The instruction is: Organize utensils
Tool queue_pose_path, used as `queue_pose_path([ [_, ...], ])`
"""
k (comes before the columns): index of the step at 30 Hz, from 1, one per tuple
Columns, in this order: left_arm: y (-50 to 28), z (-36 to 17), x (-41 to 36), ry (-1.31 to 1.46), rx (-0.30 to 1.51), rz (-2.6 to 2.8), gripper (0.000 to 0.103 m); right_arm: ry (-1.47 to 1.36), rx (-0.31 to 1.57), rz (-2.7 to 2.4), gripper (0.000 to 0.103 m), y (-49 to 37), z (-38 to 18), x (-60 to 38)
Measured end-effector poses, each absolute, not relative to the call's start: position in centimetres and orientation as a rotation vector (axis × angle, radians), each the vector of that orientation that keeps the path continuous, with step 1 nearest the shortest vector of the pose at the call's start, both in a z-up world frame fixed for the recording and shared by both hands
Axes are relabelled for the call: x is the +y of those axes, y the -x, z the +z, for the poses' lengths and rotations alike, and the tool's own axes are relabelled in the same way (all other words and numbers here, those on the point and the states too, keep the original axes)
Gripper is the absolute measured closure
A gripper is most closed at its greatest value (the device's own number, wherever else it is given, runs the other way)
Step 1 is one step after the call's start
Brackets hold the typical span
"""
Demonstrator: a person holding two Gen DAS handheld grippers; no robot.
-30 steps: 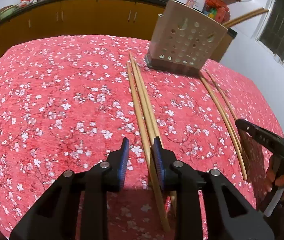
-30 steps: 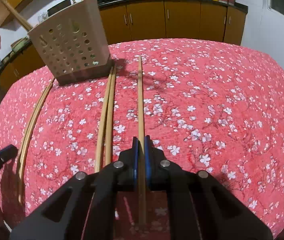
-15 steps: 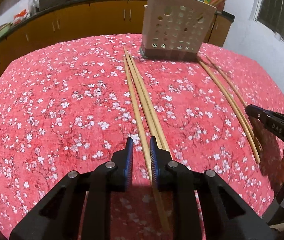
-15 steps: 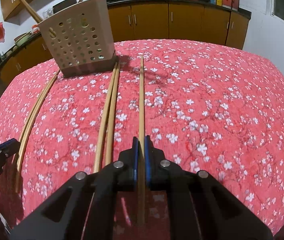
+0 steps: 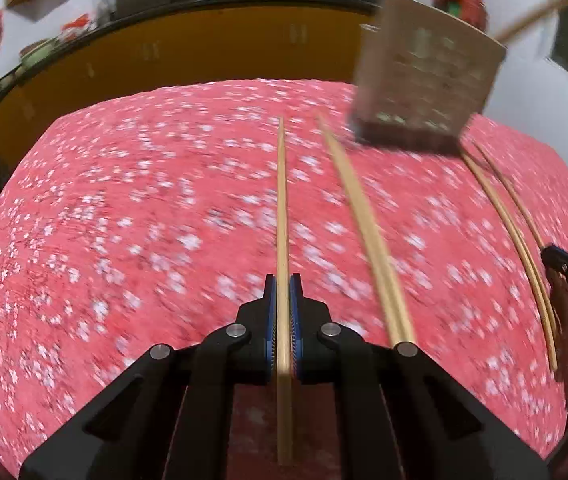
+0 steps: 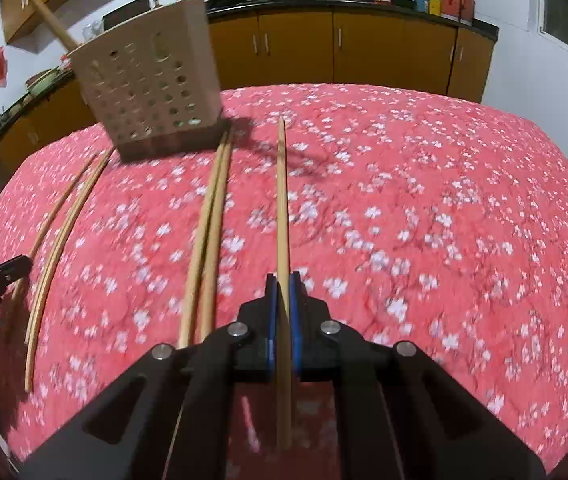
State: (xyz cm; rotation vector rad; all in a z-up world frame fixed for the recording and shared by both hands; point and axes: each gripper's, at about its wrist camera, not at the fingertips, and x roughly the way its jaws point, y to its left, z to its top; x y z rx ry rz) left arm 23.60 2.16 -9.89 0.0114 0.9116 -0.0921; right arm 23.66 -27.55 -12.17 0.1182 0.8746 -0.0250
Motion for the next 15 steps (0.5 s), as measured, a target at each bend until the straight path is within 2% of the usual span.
queue_pose_path([
  [15, -23.7, -9.9, 3.8, 0.047, 0.889, -0.108, 0.095, -0.13, 0.871, -0.04, 0.095, -24.4, -12.3, -28.0],
])
